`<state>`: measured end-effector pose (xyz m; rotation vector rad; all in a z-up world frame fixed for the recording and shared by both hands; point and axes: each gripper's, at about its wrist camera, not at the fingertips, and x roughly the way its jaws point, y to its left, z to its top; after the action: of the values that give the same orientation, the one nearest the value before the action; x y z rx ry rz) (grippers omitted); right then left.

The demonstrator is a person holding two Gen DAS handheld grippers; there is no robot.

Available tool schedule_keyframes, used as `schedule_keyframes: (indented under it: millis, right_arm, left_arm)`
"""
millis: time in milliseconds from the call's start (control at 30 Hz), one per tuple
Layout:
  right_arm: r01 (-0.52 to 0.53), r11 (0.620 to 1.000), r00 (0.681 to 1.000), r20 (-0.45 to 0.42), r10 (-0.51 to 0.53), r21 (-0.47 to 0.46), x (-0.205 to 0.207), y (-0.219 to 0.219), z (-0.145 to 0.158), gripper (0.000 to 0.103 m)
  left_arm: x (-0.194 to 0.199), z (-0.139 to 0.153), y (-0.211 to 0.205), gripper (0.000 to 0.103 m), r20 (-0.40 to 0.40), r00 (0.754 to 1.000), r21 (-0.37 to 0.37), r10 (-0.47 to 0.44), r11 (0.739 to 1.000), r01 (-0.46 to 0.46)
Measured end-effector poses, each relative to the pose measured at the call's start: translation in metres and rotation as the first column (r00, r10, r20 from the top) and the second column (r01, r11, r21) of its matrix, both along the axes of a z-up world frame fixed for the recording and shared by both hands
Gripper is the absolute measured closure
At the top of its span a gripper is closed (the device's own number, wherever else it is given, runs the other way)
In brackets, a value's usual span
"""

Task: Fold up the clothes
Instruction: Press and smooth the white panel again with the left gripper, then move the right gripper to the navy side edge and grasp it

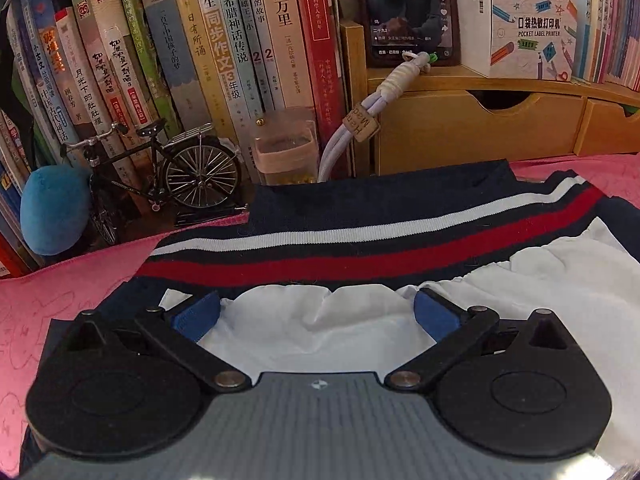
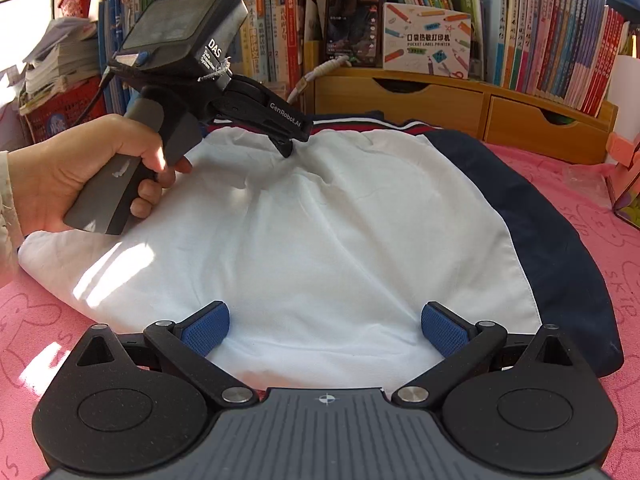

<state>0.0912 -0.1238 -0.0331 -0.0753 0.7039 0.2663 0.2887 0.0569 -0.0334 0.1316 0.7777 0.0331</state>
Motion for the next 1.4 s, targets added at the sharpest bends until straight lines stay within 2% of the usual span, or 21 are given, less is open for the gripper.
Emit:
schedule_keyframes:
  millis: [100,233,333,500,700,800,900,1000,1133,1233,1300,1367,1400]
  right_arm:
    - [0.008,1.0,1.0,0.0,-0.008,0.006,0.0,-0.001,0.0,0.0]
    - [0.008,1.0,1.0,0.0,-0.008,0.003,-0.001,0.001,0.0,0.0]
    - [0.008,1.0,1.0,0.0,-0.008,0.002,-0.001,0.001,0.001,0.0]
    - [0.008,1.0,1.0,-0.001,-0.008,0.001,-0.002,0.001,0.001,0.0]
    - [0.01,1.0,1.0,0.0,-0.01,-0.001,-0.003,0.002,0.001,0.0]
    - [0.011,1.0,1.0,0.0,-0.011,0.001,-0.002,0.002,0.001,0.0]
    - [0.007,1.0,1.0,0.01,-0.008,0.02,-0.004,-0.001,0.002,0.0]
    - [-0.01,1.0,0.999,0.045,0.009,0.027,-0.01,0.001,0.006,0.0]
    - [-0.051,0.998,0.991,0.121,0.054,-0.027,-0.017,0.019,0.013,0.0]
    - [-0.1,0.995,0.993,0.07,0.099,-0.001,-0.008,0.021,0.013,0.0]
    - [-0.074,0.997,0.996,0.056,0.075,-0.016,-0.003,0.014,0.01,0.0]
    - [0.029,0.997,0.999,0.047,-0.026,-0.067,0.002,-0.008,0.005,0.0]
    - [0.06,0.997,0.998,0.04,-0.058,-0.048,0.004,-0.022,0.005,0.0]
  left_arm:
    - [-0.004,-0.004,-0.001,0.0,0.037,0.999,0.002,0.004,1.0,-0.004]
    - [-0.02,0.003,0.0,0.0,0.045,0.999,0.008,-0.001,1.0,0.001]
    - [-0.054,0.013,0.0,0.0,0.079,0.996,-0.018,-0.044,0.999,0.045]
    - [-0.139,0.021,0.004,0.0,0.135,0.988,-0.058,-0.075,0.995,0.084]
    - [-0.206,0.01,0.01,0.0,0.13,0.989,-0.004,-0.066,0.998,0.067]
    - [-0.216,0.006,0.02,0.0,0.119,0.993,0.015,-0.022,1.0,0.02]
    - [-0.217,0.007,0.036,0.0,0.104,0.994,-0.001,0.037,0.999,-0.037]
    - [-0.218,-0.003,0.046,0.0,0.122,0.99,0.067,0.067,0.995,-0.075]
    - [-0.216,-0.004,0.056,0.0,0.105,0.991,0.001,0.08,0.997,-0.081]
    - [-0.216,-0.004,0.059,0.0,0.1,0.992,-0.015,0.082,0.997,-0.081]
    - [-0.216,-0.004,0.06,0.0,0.097,0.992,-0.021,0.083,0.996,-0.082]
    - [-0.216,-0.004,0.061,0.0,0.094,0.992,-0.032,0.085,0.996,-0.082]
    - [-0.216,-0.004,0.063,0.0,0.091,0.992,-0.04,0.085,0.996,-0.082]
